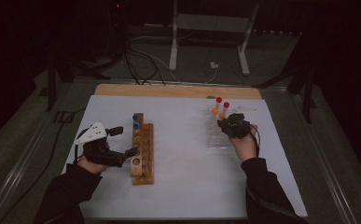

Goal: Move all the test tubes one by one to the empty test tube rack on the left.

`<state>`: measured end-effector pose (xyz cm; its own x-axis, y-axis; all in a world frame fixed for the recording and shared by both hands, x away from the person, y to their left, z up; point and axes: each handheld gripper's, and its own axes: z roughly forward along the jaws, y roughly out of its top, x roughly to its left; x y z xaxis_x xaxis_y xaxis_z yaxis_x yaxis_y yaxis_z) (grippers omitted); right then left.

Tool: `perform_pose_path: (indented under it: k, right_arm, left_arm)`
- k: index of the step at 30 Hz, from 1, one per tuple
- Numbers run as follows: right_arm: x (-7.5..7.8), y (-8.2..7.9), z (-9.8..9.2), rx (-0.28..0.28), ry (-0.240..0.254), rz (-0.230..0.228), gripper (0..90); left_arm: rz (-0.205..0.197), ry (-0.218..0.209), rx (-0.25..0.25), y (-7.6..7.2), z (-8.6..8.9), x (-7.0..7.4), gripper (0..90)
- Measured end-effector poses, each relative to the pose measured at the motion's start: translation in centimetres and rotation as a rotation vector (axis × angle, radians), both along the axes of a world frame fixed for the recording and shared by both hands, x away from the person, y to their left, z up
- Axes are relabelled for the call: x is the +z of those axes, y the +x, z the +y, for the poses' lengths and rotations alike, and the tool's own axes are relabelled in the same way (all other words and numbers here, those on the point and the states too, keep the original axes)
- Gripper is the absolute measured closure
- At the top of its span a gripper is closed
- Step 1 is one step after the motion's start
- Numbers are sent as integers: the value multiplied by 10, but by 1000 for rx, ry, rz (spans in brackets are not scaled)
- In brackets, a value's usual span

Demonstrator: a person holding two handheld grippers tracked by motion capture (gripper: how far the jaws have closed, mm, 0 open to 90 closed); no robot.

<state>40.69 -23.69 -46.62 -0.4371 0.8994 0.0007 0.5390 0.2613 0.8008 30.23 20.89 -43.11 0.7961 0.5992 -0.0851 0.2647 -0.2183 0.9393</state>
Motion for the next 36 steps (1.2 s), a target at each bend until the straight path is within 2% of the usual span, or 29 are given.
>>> perform_pose_path:
  k: [6, 16, 24, 30, 36]
  right_arm:
    - [10, -4, -1, 7, -3, -25, 754]
    - [46, -20, -5, 24, -10, -84, 754]
    - [72, -39, -6, 60, -16, -120, 754]
    - [82, -53, -2, 100, -11, -133, 754]
    - [81, -65, 8, 158, -19, -130, 754]
  left_arm:
    - [7, -7, -2, 0, 0, 1, 19]
    - [2, -5, -11, -1, -1, 5, 20]
    - [5, -1, -35, -2, -5, 9, 20]
    - [6, 1, -55, -2, -10, 14, 20]
    - [10, 12, -82, -1, -20, 18, 21]
